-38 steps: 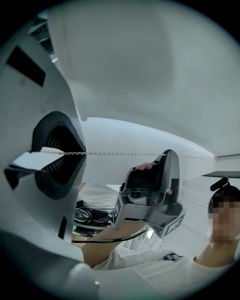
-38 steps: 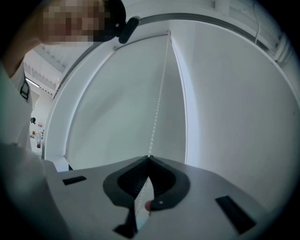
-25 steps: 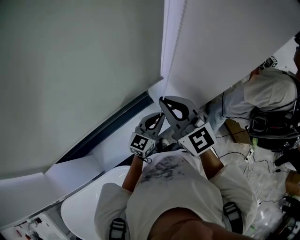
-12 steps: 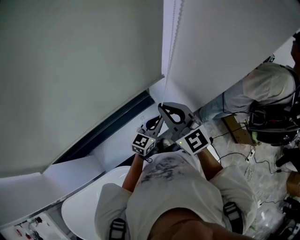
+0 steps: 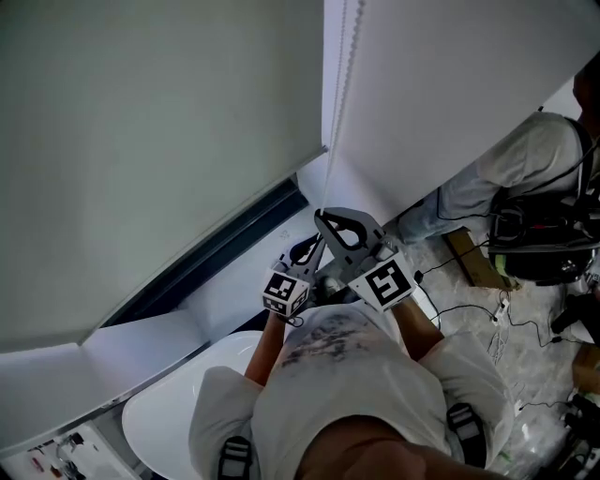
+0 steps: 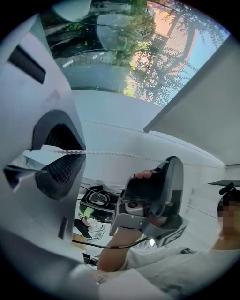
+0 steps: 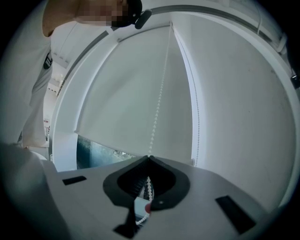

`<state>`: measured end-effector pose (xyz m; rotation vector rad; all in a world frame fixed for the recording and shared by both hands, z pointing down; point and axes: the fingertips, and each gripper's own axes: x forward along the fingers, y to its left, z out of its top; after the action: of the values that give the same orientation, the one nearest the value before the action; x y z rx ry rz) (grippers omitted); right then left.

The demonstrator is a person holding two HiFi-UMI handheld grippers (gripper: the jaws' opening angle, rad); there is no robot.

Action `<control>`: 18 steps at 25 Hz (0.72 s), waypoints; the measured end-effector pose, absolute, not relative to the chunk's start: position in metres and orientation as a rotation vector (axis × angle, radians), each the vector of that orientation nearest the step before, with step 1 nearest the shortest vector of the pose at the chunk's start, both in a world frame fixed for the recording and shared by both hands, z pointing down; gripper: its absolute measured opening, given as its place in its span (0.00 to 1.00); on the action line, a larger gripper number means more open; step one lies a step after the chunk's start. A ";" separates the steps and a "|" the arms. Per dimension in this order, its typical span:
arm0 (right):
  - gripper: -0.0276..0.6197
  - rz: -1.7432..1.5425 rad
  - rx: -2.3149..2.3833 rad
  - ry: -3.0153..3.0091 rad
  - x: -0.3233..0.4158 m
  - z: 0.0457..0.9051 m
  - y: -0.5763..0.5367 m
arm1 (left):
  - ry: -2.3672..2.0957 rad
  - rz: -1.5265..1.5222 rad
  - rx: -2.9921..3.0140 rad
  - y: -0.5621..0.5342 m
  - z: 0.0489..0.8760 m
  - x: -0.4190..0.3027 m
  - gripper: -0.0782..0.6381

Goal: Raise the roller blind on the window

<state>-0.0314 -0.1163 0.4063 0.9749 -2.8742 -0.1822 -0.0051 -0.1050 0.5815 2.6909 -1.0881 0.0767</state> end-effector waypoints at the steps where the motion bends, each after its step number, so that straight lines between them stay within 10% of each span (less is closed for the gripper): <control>1: 0.14 -0.178 0.973 -2.882 -0.031 0.404 -0.115 | -1.097 0.060 2.696 -0.103 0.572 -0.007 0.13; 18: 0.14 -0.238 0.972 -2.900 -0.011 0.370 -0.085 | -1.244 -0.194 2.929 -0.065 0.321 -0.018 0.20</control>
<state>-0.0112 -0.0850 0.3704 0.9725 -2.8997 -0.2379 -0.0181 -0.0652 0.3207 2.9289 -1.2440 -0.1942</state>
